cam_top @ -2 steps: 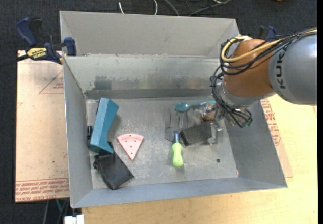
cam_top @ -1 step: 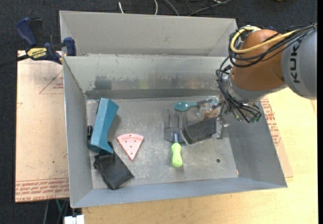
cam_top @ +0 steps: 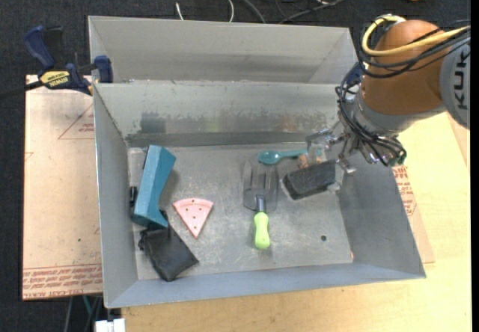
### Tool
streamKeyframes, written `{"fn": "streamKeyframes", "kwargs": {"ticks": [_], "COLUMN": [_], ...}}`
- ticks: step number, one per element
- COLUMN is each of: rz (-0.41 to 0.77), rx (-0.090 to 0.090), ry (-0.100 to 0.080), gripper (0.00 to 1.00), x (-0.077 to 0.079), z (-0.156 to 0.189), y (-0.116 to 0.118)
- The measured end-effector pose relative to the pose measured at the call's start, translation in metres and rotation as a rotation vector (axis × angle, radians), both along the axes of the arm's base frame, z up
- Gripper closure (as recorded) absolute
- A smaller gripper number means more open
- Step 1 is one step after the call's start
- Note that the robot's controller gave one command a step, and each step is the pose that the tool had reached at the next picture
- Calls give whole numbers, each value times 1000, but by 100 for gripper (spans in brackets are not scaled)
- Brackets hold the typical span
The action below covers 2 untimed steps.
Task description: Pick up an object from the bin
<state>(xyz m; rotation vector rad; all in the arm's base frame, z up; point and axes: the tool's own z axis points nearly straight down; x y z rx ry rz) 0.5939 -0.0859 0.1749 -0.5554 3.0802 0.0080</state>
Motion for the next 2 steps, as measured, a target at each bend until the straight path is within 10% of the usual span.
{"fn": "streamKeyframes", "kwargs": {"ticks": [1, 2], "rz": [71, 52], "rx": [1, -1], "ry": [-9, -3], "gripper": [100, 100], "x": [44, 33], "z": [-2, 67], "y": [28, 19]}}
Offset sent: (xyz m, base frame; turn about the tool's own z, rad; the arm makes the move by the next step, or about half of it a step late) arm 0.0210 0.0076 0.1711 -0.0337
